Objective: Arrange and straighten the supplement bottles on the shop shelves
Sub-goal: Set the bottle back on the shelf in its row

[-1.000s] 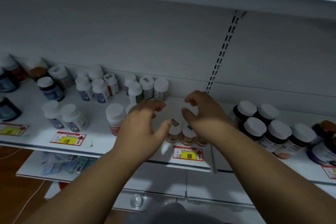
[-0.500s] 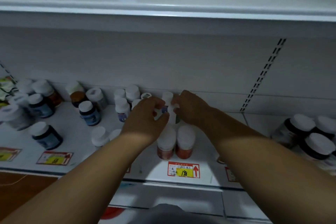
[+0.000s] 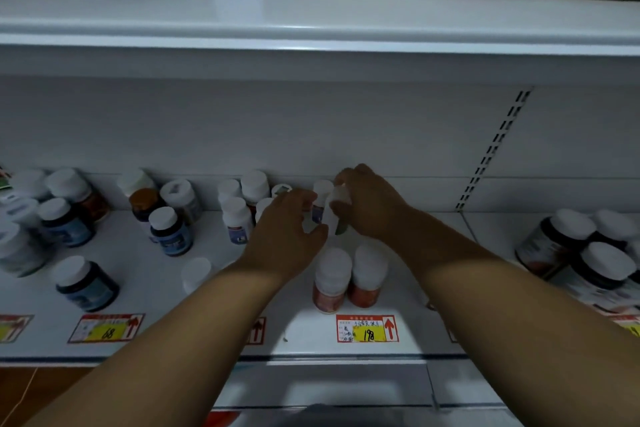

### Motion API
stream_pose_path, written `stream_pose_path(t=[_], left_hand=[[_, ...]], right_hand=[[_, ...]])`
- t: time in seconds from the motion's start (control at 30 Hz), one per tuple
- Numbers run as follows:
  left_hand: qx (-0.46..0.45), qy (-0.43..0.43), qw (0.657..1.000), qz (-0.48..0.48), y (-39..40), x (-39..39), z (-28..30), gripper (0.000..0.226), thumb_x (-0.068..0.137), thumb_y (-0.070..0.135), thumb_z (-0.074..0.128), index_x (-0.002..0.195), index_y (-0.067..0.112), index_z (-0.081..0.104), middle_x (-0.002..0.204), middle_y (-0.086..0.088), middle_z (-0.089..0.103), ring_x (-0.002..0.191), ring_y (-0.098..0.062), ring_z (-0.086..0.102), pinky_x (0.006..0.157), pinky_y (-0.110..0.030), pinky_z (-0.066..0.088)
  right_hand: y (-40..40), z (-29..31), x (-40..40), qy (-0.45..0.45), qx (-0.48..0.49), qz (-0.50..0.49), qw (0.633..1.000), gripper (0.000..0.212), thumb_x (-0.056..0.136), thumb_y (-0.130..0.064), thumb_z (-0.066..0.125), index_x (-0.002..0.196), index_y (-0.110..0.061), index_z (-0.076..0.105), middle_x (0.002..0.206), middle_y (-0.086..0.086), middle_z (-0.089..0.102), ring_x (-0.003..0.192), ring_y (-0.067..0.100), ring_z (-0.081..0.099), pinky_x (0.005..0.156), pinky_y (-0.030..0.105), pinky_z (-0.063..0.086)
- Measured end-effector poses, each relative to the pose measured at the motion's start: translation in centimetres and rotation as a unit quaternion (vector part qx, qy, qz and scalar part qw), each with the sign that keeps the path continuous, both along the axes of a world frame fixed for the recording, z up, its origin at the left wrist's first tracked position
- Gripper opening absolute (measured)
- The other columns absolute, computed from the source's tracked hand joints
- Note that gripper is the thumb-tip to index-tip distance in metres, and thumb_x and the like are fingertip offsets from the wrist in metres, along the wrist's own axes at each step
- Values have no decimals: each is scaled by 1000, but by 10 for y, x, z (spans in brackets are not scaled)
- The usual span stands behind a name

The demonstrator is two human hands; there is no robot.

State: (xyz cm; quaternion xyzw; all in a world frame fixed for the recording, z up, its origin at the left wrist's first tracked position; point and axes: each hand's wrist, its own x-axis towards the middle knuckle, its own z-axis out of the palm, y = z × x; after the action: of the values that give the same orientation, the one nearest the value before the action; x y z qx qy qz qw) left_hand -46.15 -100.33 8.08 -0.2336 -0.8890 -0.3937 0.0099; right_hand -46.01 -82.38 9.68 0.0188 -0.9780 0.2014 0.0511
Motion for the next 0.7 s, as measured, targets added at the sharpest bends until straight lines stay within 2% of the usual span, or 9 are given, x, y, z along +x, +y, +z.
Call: stream_pose_path(t=[0.07, 0.13, 0.17, 0.23, 0.27, 0.37, 0.5, 0.6, 0.7], left_hand=[[8, 39, 999, 0, 1, 2, 4, 51, 81, 33, 72, 125, 17, 53, 116, 2, 56, 105, -16, 55, 86, -26, 44], [16, 72, 997, 3, 3, 6, 11, 56, 78, 39, 74, 126, 18, 53, 115, 1, 56, 104, -16, 55, 87, -32, 47], [19, 85, 996, 1, 3, 9, 15, 55, 77, 40, 74, 124, 19, 55, 112, 3, 57, 101, -14, 55, 85, -30, 48], [29, 88, 996, -14, 4, 18, 23, 48, 76, 44, 74, 117, 24, 59, 101, 12, 57, 91, -3, 54, 77, -15, 44], [34, 73, 996, -27, 6, 23, 26, 44, 76, 45, 73, 114, 27, 59, 97, 16, 56, 87, 2, 53, 73, -7, 40], [62, -12, 997, -53, 10, 37, 30, 31, 80, 44, 70, 108, 35, 59, 95, 19, 60, 87, 10, 53, 66, -1, 37], [95, -110, 986, -84, 14, 43, 33, 17, 86, 39, 64, 102, 37, 62, 87, 23, 65, 82, 18, 55, 63, 1, 37], [151, -182, 965, -117, 13, 46, 36, 12, 88, 39, 61, 97, 36, 68, 88, 20, 70, 79, 3, 64, 71, -16, 48], [200, -263, 930, -163, 14, 55, 34, 29, 82, 40, 60, 105, 25, 71, 98, 2, 74, 85, -21, 67, 84, -42, 52]], right_hand=[[2, 16, 9, 62, -62, -14, 996, 21, 93, -31, 59, 97, -11, 62, 95, 8, 58, 93, 25, 52, 73, 21, 37], [4, 34, 20, 77, -119, -56, 988, 36, 93, -45, 57, 78, -12, 59, 73, 2, 56, 72, 20, 54, 56, 17, 34], [5, 41, 25, 73, -130, -80, 986, 45, 90, -53, 55, 78, -11, 59, 71, 2, 58, 67, 17, 56, 54, 18, 37], [5, 52, 38, 74, -129, -112, 983, 56, 86, -63, 54, 77, -8, 60, 67, 5, 62, 62, 13, 60, 55, 23, 43], [5, 56, 45, 78, -138, -127, 979, 60, 84, -66, 54, 75, -7, 60, 66, 6, 63, 58, 13, 61, 56, 26, 47], [0, 67, 63, 70, -196, -145, 967, 72, 80, -73, 51, 74, -2, 60, 62, 10, 64, 49, 15, 62, 53, 31, 53], [3, 70, 83, 37, -299, -113, 947, 47, 89, -60, 51, 82, -15, 60, 64, -3, 61, 49, 10, 58, 50, 29, 50], [8, 67, 95, 28, -376, -92, 921, 32, 92, -46, 57, 92, -14, 65, 64, -4, 62, 49, 11, 55, 50, 29, 46], [11, 64, 106, 28, -462, -76, 883, 27, 89, -40, 64, 88, -13, 68, 62, 2, 61, 46, 15, 49, 42, 26, 40]])
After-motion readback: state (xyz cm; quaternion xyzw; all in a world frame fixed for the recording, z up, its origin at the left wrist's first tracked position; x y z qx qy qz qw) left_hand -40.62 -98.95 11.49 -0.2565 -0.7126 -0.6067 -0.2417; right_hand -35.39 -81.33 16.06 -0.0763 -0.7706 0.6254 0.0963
